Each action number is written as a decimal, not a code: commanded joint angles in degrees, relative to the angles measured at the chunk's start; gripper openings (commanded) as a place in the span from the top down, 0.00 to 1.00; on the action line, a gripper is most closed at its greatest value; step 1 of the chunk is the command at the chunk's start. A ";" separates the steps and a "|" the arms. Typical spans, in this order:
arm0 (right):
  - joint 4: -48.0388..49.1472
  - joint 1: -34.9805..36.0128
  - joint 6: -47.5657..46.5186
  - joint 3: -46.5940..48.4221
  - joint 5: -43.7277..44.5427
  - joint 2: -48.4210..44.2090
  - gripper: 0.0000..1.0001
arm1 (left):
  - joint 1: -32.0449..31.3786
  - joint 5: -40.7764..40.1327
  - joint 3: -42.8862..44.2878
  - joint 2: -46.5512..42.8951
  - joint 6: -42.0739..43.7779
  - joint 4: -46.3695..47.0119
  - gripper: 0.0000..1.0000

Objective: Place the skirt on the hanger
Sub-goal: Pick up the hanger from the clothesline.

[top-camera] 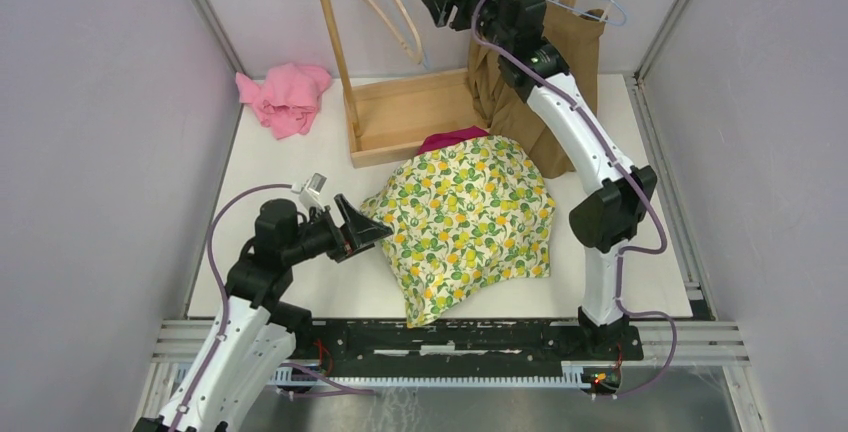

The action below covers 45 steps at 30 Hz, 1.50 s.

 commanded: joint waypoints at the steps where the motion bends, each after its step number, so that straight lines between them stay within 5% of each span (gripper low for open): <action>1: 4.55 1.77 -0.79 -0.59 -1.58 -3.10 0.36 | 0.27 1.34 -0.36 -0.93 2.27 2.89 0.01; 20: -5.20 5.27 -6.05 8.31 4.27 3.24 0.35 | 0.27 1.86 -0.73 -0.48 2.90 2.80 0.01; 39: -4.46 9.07 -14.27 -5.30 9.07 -10.46 0.33 | 0.30 2.46 -1.40 -0.67 2.88 3.16 0.01; 45: -0.02 10.14 -14.41 -9.99 5.10 -13.68 0.39 | 0.27 2.39 -2.04 -0.89 2.72 3.28 0.01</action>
